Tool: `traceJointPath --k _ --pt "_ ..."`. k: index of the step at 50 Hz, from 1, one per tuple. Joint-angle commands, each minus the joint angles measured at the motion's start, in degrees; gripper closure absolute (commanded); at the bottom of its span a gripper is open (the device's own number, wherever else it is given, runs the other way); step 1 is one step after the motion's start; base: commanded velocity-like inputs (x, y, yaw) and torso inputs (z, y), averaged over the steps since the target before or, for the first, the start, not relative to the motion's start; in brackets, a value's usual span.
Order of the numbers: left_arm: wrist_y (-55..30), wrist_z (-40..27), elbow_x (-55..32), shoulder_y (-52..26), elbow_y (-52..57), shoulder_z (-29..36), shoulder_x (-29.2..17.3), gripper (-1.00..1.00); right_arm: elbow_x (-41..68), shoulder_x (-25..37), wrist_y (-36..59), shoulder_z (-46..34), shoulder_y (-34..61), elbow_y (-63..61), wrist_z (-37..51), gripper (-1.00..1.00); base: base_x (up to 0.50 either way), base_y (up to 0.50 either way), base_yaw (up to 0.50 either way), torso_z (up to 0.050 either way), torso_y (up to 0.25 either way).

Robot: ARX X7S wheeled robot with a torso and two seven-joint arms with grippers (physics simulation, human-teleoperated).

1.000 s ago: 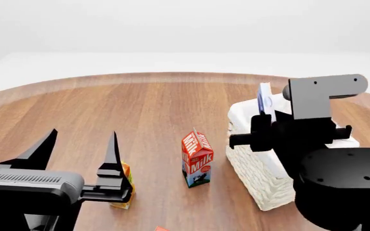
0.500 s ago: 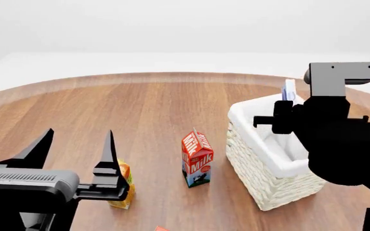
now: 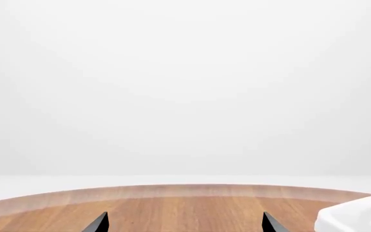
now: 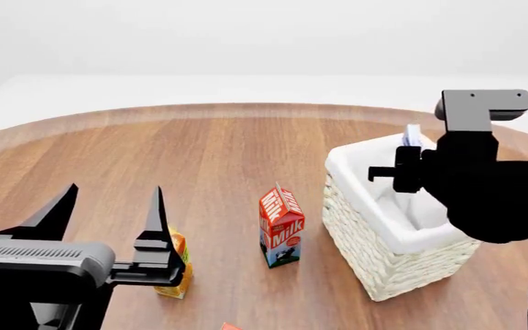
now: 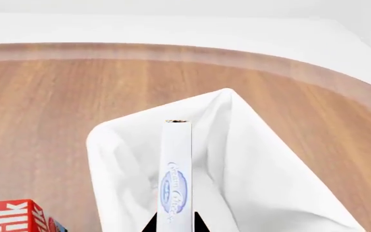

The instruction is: Pick up the cream cheese box and the butter, and put them in the basket.

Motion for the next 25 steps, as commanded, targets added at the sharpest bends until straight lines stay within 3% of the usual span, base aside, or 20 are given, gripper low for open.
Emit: traceJointPath --k 1,25 --pt "0.1 -0.1 0.3 -0.1 -0.1 0.4 0.1 -1.0 -0.2 0.2 1.5 -2.0 3.7 5.7 -2.3 1.0 0.0 0.0 0.0 0.0 0.0" --pt "0.9 0.1 0.1 -0.1 -0.6 0.5 -0.4 -1.0 -1.7 -1.3 -1.0 -5.2 6.8 16.8 -6.8 1.0 0.0 0.0 0.0 0.001 0.001"
